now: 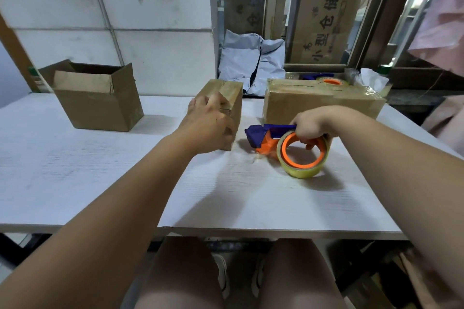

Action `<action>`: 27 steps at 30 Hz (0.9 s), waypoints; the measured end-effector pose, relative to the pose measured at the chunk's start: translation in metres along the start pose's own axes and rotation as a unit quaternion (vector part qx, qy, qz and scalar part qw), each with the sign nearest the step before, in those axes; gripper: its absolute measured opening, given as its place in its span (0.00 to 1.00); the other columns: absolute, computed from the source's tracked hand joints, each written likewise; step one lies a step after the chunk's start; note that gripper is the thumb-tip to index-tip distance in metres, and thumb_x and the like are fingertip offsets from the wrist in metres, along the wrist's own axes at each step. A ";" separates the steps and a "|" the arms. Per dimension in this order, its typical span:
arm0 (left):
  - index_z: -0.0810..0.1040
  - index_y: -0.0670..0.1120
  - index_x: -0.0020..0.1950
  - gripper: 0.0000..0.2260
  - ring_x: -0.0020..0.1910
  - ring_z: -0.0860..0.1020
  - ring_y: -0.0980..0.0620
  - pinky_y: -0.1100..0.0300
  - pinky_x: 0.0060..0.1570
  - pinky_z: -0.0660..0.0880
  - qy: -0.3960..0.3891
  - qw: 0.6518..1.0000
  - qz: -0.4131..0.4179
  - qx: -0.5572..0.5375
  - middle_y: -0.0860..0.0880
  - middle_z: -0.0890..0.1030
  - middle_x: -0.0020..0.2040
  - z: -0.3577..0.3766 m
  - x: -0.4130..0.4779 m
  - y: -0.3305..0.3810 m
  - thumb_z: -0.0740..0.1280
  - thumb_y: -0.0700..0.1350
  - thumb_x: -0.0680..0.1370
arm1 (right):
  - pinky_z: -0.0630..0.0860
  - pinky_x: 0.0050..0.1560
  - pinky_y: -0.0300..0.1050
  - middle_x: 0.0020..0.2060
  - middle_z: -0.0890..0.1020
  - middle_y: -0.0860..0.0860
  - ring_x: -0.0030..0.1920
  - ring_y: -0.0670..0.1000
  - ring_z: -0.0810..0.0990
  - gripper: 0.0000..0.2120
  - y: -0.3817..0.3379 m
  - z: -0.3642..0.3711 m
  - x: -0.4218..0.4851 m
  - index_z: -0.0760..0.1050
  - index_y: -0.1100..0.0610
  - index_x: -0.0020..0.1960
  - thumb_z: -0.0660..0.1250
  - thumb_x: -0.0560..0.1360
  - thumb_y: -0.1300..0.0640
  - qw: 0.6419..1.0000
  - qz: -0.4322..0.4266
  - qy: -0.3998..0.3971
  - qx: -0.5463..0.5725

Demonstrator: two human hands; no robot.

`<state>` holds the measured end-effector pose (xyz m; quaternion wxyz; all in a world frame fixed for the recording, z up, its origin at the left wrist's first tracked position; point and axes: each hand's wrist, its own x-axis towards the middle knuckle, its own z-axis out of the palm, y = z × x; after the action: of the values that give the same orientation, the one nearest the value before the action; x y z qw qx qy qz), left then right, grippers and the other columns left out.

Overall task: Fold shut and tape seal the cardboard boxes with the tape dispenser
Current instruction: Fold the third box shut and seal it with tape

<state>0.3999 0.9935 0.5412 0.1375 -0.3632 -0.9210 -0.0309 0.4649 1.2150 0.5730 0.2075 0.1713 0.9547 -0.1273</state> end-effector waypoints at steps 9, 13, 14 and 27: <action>0.77 0.47 0.41 0.10 0.54 0.73 0.48 0.53 0.58 0.68 0.122 0.955 -0.071 -0.260 0.51 0.74 0.51 0.018 -0.031 0.065 0.68 0.53 0.76 | 0.81 0.35 0.60 0.56 0.76 0.68 0.52 0.66 0.81 0.21 0.011 0.004 0.000 0.70 0.65 0.63 0.55 0.72 0.70 0.997 0.032 -0.022 0.072; 0.77 0.43 0.56 0.20 0.56 0.73 0.47 0.56 0.54 0.72 -0.041 0.960 -0.137 -0.239 0.45 0.73 0.59 0.047 -0.028 0.075 0.72 0.55 0.73 | 0.81 0.32 0.57 0.56 0.75 0.68 0.54 0.66 0.80 0.22 0.013 0.005 -0.001 0.70 0.66 0.65 0.54 0.72 0.71 0.994 0.036 -0.020 0.101; 0.78 0.42 0.58 0.20 0.58 0.74 0.47 0.58 0.55 0.71 -0.034 0.954 -0.147 -0.258 0.44 0.73 0.60 0.051 -0.026 0.073 0.72 0.54 0.72 | 0.81 0.33 0.58 0.55 0.76 0.68 0.53 0.66 0.80 0.22 0.013 0.005 -0.001 0.69 0.66 0.65 0.54 0.72 0.71 0.994 0.037 -0.021 0.102; 0.72 0.47 0.54 0.07 0.47 0.76 0.45 0.54 0.37 0.65 0.060 0.993 -0.077 -0.073 0.48 0.77 0.49 0.035 -0.011 0.069 0.59 0.38 0.80 | 0.81 0.35 0.54 0.45 0.74 0.63 0.40 0.60 0.79 0.20 0.032 0.001 -0.005 0.70 0.68 0.60 0.54 0.69 0.74 0.981 0.015 -0.021 0.191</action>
<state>0.4462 1.0421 0.5020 0.1628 -0.2982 -0.9314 -0.1303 0.4815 1.2427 0.5687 0.1929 0.2194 0.9056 -0.3073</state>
